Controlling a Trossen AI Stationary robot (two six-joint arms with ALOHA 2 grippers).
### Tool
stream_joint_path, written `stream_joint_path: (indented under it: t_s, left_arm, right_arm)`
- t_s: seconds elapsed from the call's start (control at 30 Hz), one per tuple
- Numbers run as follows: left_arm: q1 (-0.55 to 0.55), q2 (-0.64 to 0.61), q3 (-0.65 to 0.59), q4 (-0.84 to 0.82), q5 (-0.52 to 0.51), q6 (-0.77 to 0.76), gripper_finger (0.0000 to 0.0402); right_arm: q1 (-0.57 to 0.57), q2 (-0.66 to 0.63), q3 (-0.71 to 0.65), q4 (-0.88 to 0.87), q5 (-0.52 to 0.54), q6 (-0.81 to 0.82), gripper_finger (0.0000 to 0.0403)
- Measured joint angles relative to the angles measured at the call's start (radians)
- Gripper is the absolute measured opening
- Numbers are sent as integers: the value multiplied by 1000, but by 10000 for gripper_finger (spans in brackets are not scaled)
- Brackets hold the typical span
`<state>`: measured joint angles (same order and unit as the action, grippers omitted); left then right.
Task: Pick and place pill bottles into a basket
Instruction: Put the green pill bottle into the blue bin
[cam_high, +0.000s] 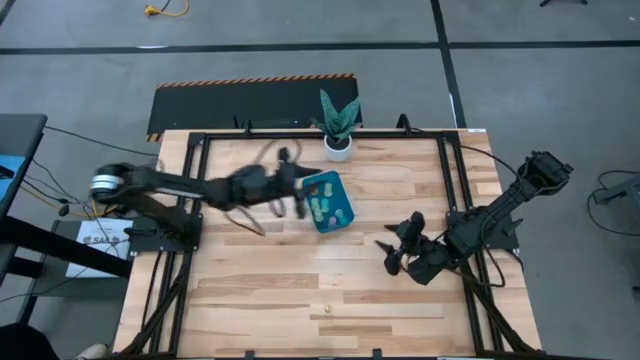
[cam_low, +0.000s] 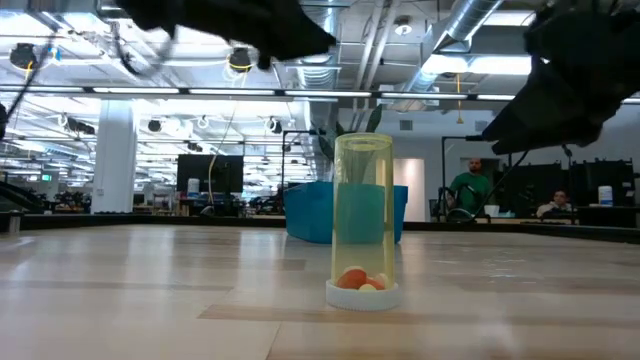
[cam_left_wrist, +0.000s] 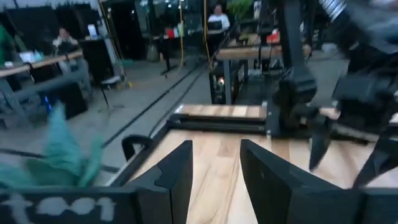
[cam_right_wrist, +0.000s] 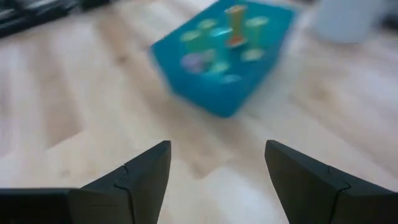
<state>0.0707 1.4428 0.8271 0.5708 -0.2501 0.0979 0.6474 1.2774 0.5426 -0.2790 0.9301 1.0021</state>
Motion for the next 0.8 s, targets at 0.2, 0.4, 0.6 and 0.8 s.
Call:
stream_joint_path:
  t_s: [0.2,0.4,0.6,0.8]
  left_arm:
    - [-76,-364,-181,-37,-31,14,124]
    - [-242,-679,-404,-46,-208,11,124]
    - [-416,-907,-536,-126,-406,-2,124]
    - [-552,-1059,-577,-247,-558,-1,124]
  right_arm:
    - [-44,34,78,127,-209,-270,255]
    - [-20,152,205,136,-291,-385,255]
    - [39,335,339,139,-306,-375,255]
    - [72,475,456,171,-302,-366,255]
